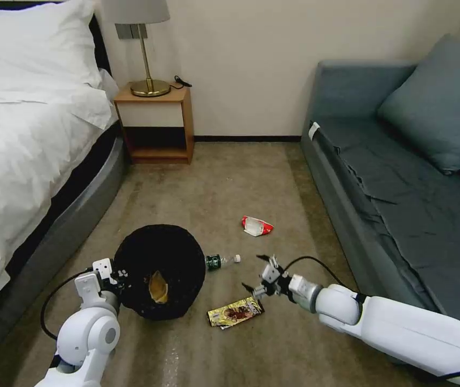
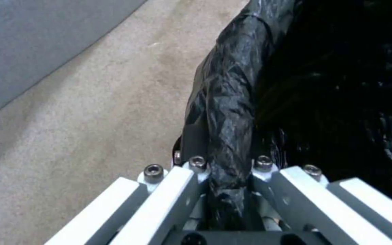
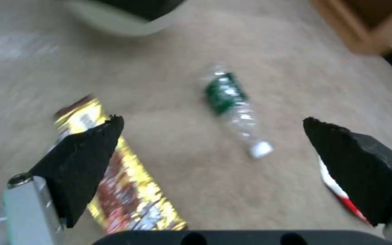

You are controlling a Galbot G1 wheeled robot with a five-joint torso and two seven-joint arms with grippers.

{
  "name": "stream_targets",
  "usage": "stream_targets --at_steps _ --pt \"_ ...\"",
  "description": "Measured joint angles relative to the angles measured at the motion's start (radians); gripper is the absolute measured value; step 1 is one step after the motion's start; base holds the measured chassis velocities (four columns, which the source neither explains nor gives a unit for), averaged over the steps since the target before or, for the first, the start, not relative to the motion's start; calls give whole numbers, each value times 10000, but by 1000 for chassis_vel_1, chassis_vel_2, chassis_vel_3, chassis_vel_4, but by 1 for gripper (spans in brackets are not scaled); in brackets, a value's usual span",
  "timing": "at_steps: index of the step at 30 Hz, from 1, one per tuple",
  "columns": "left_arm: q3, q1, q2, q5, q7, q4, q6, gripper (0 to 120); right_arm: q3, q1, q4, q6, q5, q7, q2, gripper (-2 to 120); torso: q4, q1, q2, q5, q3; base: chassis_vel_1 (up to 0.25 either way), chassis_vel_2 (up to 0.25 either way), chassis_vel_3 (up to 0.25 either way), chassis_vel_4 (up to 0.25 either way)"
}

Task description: Pick up the trash bin, then pick up the garbage on the floor and place it into the trash bin.

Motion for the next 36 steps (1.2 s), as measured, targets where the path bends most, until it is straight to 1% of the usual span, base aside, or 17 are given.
stream_targets --at_steps 1,5,6,10,11,16,17,20,25,32,36 --pt "0 0 0 0 0 0 0 3 0 0 0 0 0 0 0 100 0 0 0 0 0 0 0 0 0" --pt "-71 76 -10 4 -10 -73 -3 3 -511 -59 -1213 875 -774 -546 574 100 1 0 0 0 0 0 0 0 0" --pt "-71 76 -10 4 -10 -73 -3 3 -511 -59 -1213 875 -774 -546 574 100 1 0 0 0 0 0 0 0 0" --pt "-111 191 -35 4 -15 -143 -12 3 -665 -146 -2384 1412 -1262 -726 1112 100 2 0 0 0 0 0 0 0 0" --pt "-111 191 -35 4 -15 -143 -12 3 -665 -146 -2384 1412 -1262 -726 1112 100 2 0 0 0 0 0 0 0 0" --pt "-162 270 -54 5 -23 -217 -22 3 -746 -268 -4151 2209 -1690 -832 1792 100 0 0 0 -2 0 0 0 0 0" --pt "-162 270 -54 5 -23 -217 -22 3 -746 -268 -4151 2209 -1690 -832 1792 100 0 0 0 -2 0 0 0 0 0" --pt "-193 319 -47 5 -29 -231 -26 3 -657 -307 -5056 2562 -1929 -884 2222 100 1 0 0 -1 1 0 0 0 0" --pt "-230 369 -51 4 -35 -255 -53 3 -519 -320 -5602 2747 -1985 -885 2500 100 0 0 0 0 1 0 0 0 0" --pt "-265 407 -43 4 -42 -254 -102 3 -468 -345 -5900 2848 -1989 -879 2687 100 1 0 0 -2 0 0 0 0 0" --pt "-256 410 -35 -8 -43 -269 -107 3 -350 -444 -6477 3156 -2129 -899 3089 100 1 0 0 -2 0 0 0 0 0"
